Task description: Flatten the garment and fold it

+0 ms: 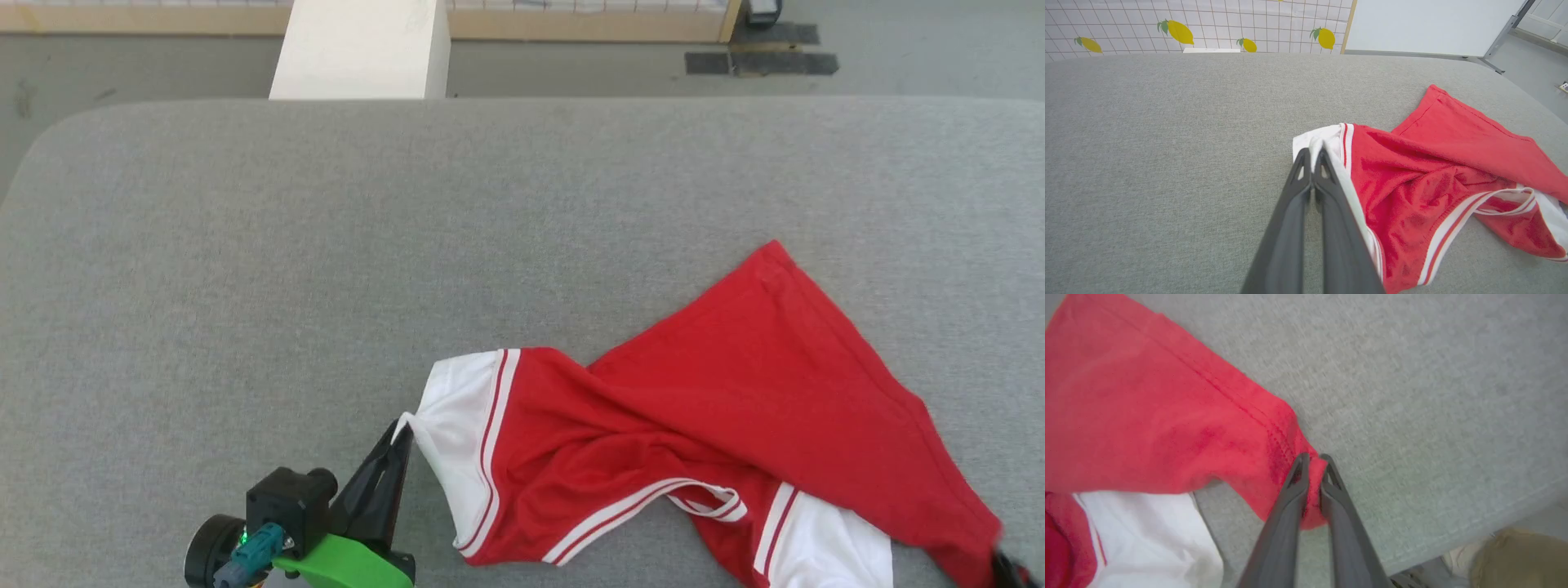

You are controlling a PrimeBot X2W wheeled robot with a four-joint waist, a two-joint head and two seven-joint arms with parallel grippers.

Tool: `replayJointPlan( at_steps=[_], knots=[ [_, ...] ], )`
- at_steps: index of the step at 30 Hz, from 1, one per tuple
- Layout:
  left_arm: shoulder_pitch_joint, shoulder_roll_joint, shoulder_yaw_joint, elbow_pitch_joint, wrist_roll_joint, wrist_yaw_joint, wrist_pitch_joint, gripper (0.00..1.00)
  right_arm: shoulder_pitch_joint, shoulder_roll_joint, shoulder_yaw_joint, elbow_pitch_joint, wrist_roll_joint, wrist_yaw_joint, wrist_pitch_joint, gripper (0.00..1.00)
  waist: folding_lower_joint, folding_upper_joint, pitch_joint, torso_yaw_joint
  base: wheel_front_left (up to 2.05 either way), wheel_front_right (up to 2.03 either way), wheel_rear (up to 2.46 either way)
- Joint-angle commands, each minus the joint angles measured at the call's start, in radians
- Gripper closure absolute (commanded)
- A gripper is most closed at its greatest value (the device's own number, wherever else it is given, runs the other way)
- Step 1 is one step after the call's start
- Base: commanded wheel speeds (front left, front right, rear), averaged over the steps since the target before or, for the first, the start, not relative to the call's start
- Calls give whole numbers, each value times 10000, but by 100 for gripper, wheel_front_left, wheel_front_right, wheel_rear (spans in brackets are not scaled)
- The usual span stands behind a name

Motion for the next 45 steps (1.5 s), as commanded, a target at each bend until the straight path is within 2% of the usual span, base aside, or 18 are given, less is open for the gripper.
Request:
replayJointPlan(
  at_steps=[1, 4, 6, 9, 12, 15, 19, 26, 34, 35, 36, 37, 42, 45],
  knots=[
    [79, 47, -3, 23, -75, -25, -49, 100, -275, -11, 235, -426, -285, -13, -95, 0, 0, 0, -159, -94, 0, 0, 0],
    [19, 43, -70, -7, -67, -56, -19, 100, -726, -62, 404, -1548, -600, -13, 248, 0, 0, 0, -124, -20, 0, 0, 0],
    [-69, 23, -132, -63, -46, -80, 10, 100, -1134, -345, 520, -2384, -750, -13, 829, 0, 0, 0, -22, 78, 0, 0, 0],
    [-304, -31, -226, -206, 27, -130, 3, 100, -2082, -1000, 819, -3491, -878, -13, 1833, 0, 0, 0, 319, 313, 0, 0, 0],
    [-598, -103, -324, -277, 121, -188, -22, 100, -3179, -1591, 1279, -3845, -991, -13, 2752, 0, 0, 0, 752, 611, 0, 0, 0],
    [-927, -224, -441, -312, 231, -233, -71, 100, -4217, -2444, 2283, -3472, -1095, -13, 3869, 0, 0, 0, 1267, 905, 0, 0, 0],
    [-1358, -381, -660, -259, 361, -348, -81, 100, -5731, -2961, 3082, -2503, -1240, -13, 4534, 0, 0, 0, 1970, 1324, 0, 0, 0],
    [-1940, -747, -989, 9, 426, -504, -175, 100, -6922, -3379, 3968, -664, -1498, -13, 4887, 0, 0, 0, 2718, 1938, 0, 0, 0],
    [-2222, -826, -1041, 309, 399, -590, -312, 100, -7026, -3565, 4243, 194, -1185, -13, 5032, 0, 0, 0, 3026, 2137, 0, 0, 0],
    [-2240, -821, -1033, 337, 389, -593, -315, 100, -7030, -3561, 4228, 248, -1141, -13, 5004, 34, 0, 0, 3029, 2129, 0, 0, 0],
    [-2261, -815, -1020, 371, 375, -594, -320, 100, -7026, -3582, 4247, 313, -1099, -13, 4954, 60, 0, 0, 3025, 2111, 0, 0, 0],
    [-2274, -809, -1007, 403, 364, -592, -323, 100, -7023, -3613, 4292, 365, -1071, -13, 4904, 100, 0, 0, 3007, 2085, 0, 0, 0],
    [-2350, -739, -862, 600, 280, -578, -399, 100, -7068, -3726, 4342, 613, -1033, -13, 4281, 100, 0, 0, 2732, 1820, 0, 0, 0],
    [-2420, -668, -584, 748, 286, -393, -482, 100, -7120, -3591, 4238, 656, -1051, -13, 3628, 100, 0, 0, 2411, 1599, 0, 0, 0]
  ],
)
